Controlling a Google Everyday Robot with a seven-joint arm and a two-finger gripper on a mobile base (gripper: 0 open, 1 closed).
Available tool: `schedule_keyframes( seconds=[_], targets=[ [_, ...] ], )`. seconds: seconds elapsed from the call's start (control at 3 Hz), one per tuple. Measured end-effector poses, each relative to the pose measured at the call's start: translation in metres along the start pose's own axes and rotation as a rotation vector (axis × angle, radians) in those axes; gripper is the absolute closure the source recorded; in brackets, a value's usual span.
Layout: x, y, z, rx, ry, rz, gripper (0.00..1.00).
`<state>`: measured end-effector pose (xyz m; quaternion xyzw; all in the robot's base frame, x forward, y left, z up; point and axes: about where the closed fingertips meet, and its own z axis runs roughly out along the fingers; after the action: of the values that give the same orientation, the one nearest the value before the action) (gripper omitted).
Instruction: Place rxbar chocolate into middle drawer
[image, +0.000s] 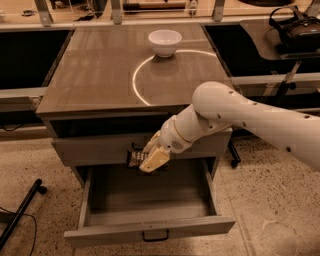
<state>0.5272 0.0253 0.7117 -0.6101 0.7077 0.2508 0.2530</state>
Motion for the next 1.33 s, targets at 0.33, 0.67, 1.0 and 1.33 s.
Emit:
schedule_keyframes(
  seconds=[0.33,0.67,1.0,1.33],
  targets=[
    [0.029,0.006,0.029,-0.013,-0.021,0.050,1.00],
    [0.056,0.013,0.053,-0.001,-0.038,0.092,1.00],
    [0.084,0.014,0.071,0.029,-0.029,0.143,1.00],
    [0.111,0.010,0.092,0.054,-0.019,0.199,1.00]
  ],
)
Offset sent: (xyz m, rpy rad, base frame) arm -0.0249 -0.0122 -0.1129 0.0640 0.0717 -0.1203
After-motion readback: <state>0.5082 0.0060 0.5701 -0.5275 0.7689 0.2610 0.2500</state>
